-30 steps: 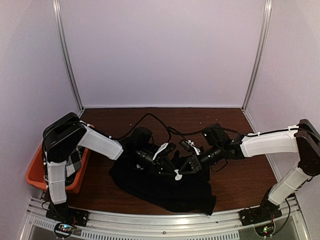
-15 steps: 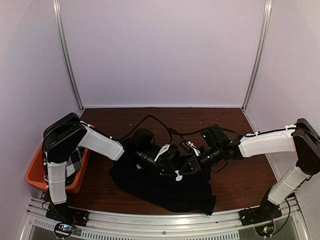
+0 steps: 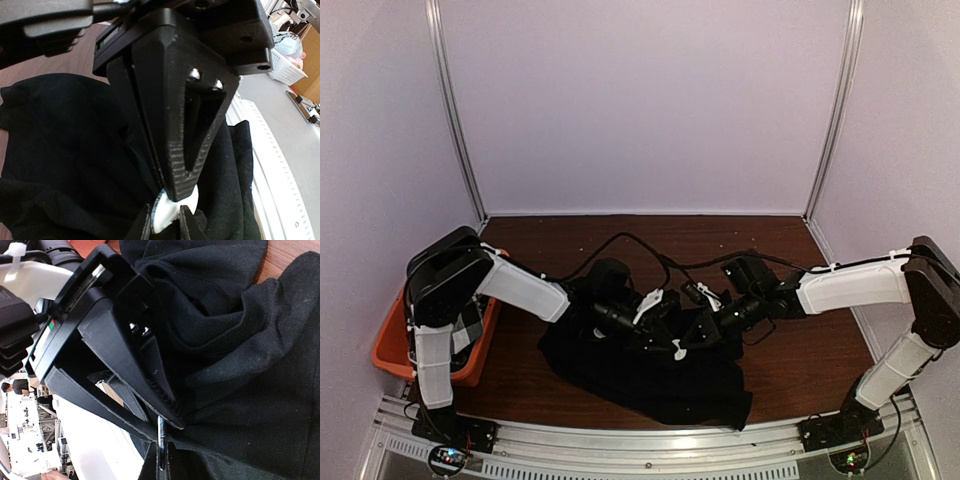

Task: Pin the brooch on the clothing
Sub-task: Pin the clothing with brooches to the flattened clothing.

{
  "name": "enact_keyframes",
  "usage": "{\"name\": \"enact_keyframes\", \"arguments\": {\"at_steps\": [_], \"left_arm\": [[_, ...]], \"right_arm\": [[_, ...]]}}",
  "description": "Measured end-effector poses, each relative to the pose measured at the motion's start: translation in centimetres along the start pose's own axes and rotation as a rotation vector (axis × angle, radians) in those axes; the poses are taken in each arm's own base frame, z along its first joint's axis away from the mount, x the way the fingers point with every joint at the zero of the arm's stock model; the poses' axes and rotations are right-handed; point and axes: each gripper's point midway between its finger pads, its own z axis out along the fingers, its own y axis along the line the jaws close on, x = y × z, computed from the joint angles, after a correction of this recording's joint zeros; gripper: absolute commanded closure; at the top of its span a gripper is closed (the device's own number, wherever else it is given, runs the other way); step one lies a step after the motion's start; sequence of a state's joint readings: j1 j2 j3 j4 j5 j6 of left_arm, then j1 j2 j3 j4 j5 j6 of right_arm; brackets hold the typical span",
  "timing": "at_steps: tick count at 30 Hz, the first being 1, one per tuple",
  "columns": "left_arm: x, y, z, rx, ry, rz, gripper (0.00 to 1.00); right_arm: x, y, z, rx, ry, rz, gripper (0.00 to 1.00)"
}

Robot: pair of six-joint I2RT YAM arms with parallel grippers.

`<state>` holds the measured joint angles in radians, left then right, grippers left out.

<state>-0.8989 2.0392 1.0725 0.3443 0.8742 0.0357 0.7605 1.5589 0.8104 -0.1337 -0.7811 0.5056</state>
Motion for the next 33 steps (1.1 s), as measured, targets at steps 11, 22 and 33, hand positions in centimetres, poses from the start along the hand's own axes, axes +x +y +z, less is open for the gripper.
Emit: {"name": "enact_keyframes", "arguments": {"at_steps": [11,22,33], "left_arm": [[0.5,-0.3,-0.1,-0.002,0.043,0.043,0.81],[0.7,0.1,-0.3,-0.026,0.057,0.048,0.66],[0.5,1.3,-2.9,-0.094,-0.032,-0.046,0.41]], "right_arm": [[0.2,-0.2,0.2,0.004,0.009,0.002,1.0],[0.1,-0.4,0.2,0.012,0.018,0.012,1.0],[0.1,-0.7,0.2,0.021,0.017,-0.003,1.0]]}}
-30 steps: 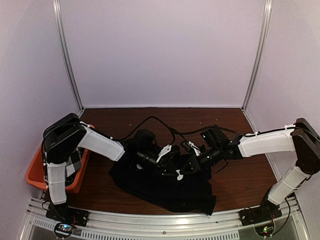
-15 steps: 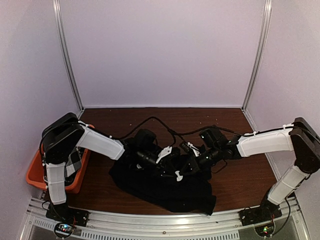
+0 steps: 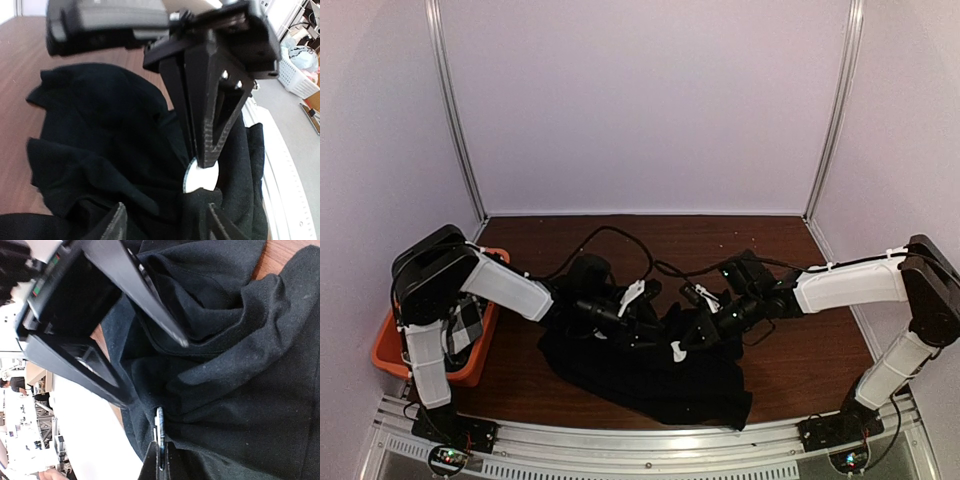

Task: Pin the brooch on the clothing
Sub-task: Pin the clothing with brooches to the flattened clothing, then pick up the clothing with brooches from the center of the board.

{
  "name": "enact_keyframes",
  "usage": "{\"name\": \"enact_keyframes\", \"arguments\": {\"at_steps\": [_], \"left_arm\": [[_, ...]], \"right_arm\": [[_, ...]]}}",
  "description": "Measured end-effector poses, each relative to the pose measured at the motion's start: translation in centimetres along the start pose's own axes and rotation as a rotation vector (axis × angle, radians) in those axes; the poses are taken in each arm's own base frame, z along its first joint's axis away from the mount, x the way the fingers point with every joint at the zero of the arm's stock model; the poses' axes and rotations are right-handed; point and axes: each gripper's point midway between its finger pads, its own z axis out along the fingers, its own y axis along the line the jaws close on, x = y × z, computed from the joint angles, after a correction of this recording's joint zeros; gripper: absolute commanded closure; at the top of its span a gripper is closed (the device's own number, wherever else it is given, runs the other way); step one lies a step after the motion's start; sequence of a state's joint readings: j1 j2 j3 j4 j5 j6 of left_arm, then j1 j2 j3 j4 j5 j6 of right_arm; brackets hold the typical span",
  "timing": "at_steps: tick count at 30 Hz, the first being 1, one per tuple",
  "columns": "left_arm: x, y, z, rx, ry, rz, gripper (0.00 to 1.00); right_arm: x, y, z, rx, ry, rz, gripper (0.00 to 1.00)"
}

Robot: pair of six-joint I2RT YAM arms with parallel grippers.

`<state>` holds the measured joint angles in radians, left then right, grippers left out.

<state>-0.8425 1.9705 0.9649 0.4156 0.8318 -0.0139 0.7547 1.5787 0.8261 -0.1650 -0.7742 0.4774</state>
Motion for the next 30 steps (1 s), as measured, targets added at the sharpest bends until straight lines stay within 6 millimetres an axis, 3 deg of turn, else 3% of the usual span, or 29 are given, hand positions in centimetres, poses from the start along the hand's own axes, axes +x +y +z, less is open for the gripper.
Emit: {"name": "enact_keyframes", "arguments": {"at_steps": [9,21,25,30], "left_arm": [[-1.7,1.1,-2.3,-0.076,-0.102,-0.037,0.3],[-1.3,7.3,-7.2,-0.334,-0.211,-0.218,0.26],[-1.8,8.6,-8.5,-0.416,-0.232,-0.23,0.26],[-1.6,10.0,-9.1,-0.5,-0.219,-0.254,0.24]], "right_arm": [[0.0,-1.3,-0.2,0.077,-0.008,-0.008,1.0],[-2.2,-2.3,-3.4,0.289,-0.111,-0.072,0.94],[-2.2,-2.2,-3.5,0.341,-0.11,-0.111,0.92],[-0.8,-0.7,-2.1,0.353,-0.052,-0.199,0.85]]}}
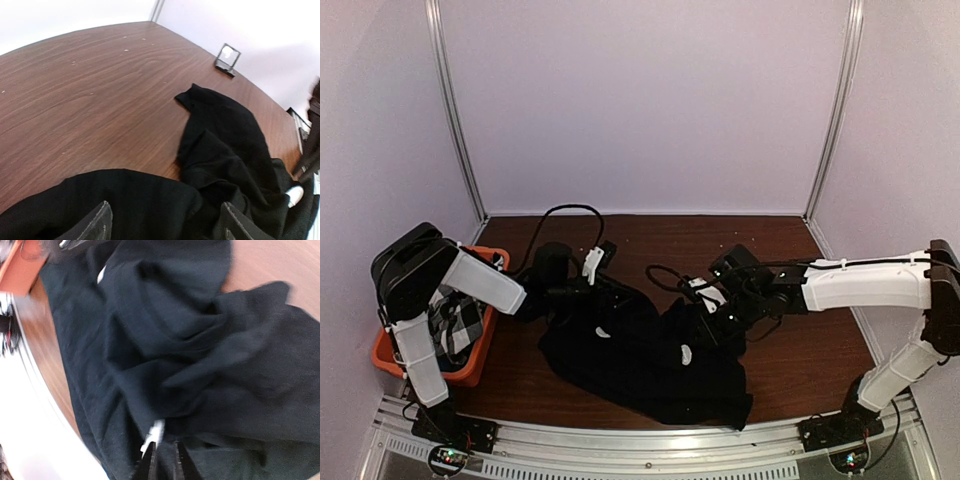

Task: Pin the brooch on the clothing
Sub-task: Pick up the clothing with brooches from the center of the board.

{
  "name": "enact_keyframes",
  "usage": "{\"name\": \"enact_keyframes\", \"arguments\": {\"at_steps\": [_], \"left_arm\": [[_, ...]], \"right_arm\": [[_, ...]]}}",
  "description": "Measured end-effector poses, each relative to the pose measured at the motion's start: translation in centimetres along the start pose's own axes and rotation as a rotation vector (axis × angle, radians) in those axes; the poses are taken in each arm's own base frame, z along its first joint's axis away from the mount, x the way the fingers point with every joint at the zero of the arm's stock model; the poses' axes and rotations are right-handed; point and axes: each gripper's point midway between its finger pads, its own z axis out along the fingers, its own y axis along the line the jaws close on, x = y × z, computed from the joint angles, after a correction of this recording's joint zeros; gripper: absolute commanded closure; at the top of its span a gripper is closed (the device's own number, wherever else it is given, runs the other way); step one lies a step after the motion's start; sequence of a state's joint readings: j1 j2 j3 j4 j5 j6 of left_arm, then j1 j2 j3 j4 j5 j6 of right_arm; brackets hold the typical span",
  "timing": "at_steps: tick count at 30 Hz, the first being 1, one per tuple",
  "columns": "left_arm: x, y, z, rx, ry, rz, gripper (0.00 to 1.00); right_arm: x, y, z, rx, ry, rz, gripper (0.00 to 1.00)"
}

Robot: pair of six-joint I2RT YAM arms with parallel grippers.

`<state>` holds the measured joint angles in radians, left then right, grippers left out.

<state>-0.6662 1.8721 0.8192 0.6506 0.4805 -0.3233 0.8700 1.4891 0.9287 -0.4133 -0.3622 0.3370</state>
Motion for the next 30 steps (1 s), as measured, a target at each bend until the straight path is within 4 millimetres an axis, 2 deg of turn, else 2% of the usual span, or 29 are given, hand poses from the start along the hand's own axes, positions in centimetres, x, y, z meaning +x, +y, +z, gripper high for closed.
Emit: {"name": "enact_keyframes", "arguments": {"at_steps": [6,9,12,14,17,22,26,30], "left_arm": [[0.5,1.9,-0.1,-0.095,0.023,-0.023,0.23],[0.7,2.2,-0.2,-0.103,0.031,-0.026,0.19],[1.0,1.7,-0.2,-0.075,0.045,-0.017,0.1],[1.1,1.1,-0.1,-0.038,0.053,-0.003,0.09],[1.3,0.0,-0.1,0.026,0.062,0.022,0.09],[2.4,-1.1,-0.3,0.094,0.107,0.06,0.12],[4.0,-1.4,-0.5,0.117,0.168,0.069,0.18],[5.3,-1.9,-0.9,0.149,0.218,0.067,0.25]], "right_arm": [[1.7,2.4,1.6,-0.02,0.075,-0.102,0.73],[1.7,2.4,1.4,-0.001,0.081,-0.121,0.63],[0.4,1.7,0.8,0.045,0.052,-0.126,0.54],[-0.9,1.1,0.1,0.077,0.029,-0.125,0.43],[-3.1,0.0,-1.1,0.131,-0.019,-0.121,0.34],[-5.8,-2.3,-2.8,0.212,-0.082,-0.11,0.34],[-6.1,-3.5,-3.2,0.244,-0.086,-0.09,0.34],[-6.0,-3.6,-3.2,0.246,-0.08,-0.09,0.34]]}}
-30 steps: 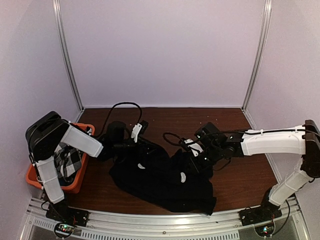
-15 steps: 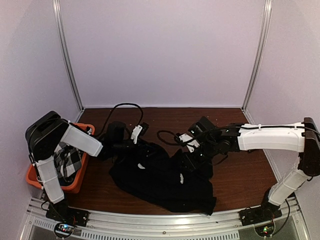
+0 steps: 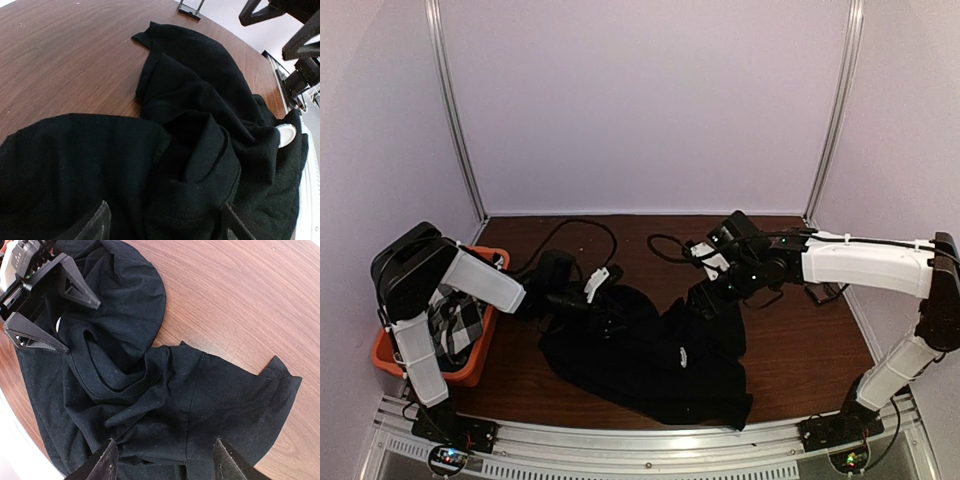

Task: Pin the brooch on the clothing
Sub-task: Pick up the clothing with brooches from the center of the board.

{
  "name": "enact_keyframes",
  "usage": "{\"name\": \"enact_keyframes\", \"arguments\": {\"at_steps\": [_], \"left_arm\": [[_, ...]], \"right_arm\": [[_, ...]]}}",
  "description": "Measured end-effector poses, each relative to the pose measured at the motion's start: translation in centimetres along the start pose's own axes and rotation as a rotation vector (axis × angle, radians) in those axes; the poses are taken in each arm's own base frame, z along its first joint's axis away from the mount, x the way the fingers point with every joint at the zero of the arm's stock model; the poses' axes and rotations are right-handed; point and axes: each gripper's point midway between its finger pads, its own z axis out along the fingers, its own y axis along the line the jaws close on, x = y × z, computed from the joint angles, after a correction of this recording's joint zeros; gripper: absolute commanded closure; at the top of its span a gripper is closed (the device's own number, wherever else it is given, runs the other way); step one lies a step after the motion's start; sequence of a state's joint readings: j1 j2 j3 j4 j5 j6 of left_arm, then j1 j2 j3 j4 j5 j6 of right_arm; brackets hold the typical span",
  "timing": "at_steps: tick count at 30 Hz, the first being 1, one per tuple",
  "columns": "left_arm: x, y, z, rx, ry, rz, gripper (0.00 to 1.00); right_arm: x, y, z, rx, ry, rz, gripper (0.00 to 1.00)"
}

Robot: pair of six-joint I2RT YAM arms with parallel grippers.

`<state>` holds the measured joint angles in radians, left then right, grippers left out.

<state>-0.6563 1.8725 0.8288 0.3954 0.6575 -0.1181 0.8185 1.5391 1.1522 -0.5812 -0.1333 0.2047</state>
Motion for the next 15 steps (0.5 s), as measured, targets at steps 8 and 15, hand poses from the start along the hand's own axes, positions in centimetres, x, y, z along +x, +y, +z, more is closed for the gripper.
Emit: {"name": "enact_keyframes", "arguments": {"at_steps": [8,15], "left_arm": [[1.5,-1.3,0.5,0.104,0.056,0.0,0.58],[2.6,-1.6,1.0,0.145,0.087,-0.017,0.88]], "right_arm": [[1.1,-0.2,0.5,0.006,0.027,0.0,0.36],[1.1,-0.2,0.6,0.005,0.024,0.001,0.37]]}}
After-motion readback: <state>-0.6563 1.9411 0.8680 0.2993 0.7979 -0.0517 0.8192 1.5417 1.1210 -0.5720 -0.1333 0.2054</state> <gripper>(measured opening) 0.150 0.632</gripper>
